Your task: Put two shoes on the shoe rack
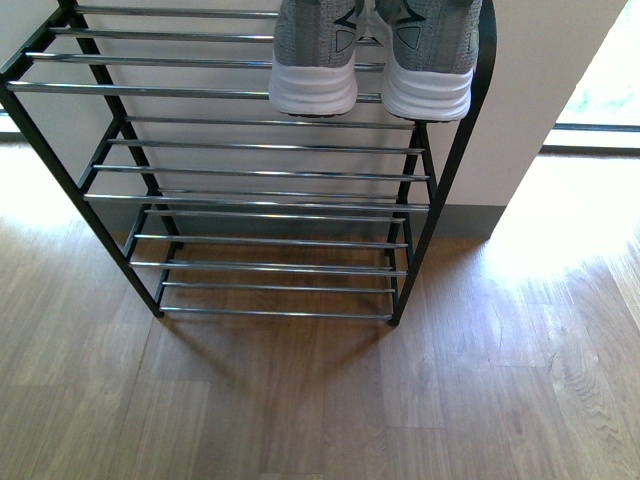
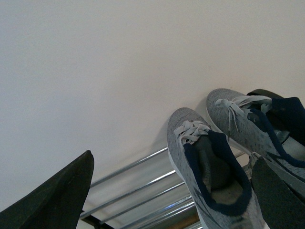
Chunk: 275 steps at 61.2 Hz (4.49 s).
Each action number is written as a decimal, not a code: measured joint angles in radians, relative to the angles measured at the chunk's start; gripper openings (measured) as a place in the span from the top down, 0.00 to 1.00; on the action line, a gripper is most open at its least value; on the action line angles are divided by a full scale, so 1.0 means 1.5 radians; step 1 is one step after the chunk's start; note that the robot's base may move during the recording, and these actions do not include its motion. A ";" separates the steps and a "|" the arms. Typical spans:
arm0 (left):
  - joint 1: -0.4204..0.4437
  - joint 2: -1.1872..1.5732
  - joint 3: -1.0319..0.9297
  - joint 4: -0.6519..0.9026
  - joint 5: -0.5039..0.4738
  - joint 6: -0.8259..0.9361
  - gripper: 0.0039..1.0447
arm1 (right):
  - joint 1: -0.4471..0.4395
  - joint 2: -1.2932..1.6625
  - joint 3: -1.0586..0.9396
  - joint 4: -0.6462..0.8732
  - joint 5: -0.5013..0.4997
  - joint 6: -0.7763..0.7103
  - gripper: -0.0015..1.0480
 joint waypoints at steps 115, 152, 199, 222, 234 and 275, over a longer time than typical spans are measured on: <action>0.344 -0.894 -0.704 -0.095 0.157 -0.220 0.99 | 0.000 0.000 0.000 0.000 0.000 0.000 0.09; 0.345 -1.081 -0.704 -0.294 0.161 -0.220 0.99 | 0.000 0.000 0.000 0.000 0.000 0.000 0.09; 0.346 -1.082 -0.704 -0.296 0.161 -0.220 0.08 | 0.000 -0.001 0.000 0.000 -0.002 0.000 0.09; 0.346 -1.083 -0.703 -0.296 0.164 -0.220 0.09 | 0.000 0.001 0.000 -0.001 0.002 0.000 0.09; 0.346 -1.083 -0.703 -0.296 0.163 -0.220 0.09 | 0.000 -0.001 0.000 -0.001 0.001 0.000 0.09; 0.346 -1.083 -0.703 -0.296 0.163 -0.220 0.09 | 0.000 -0.001 0.000 -0.001 0.000 0.000 0.09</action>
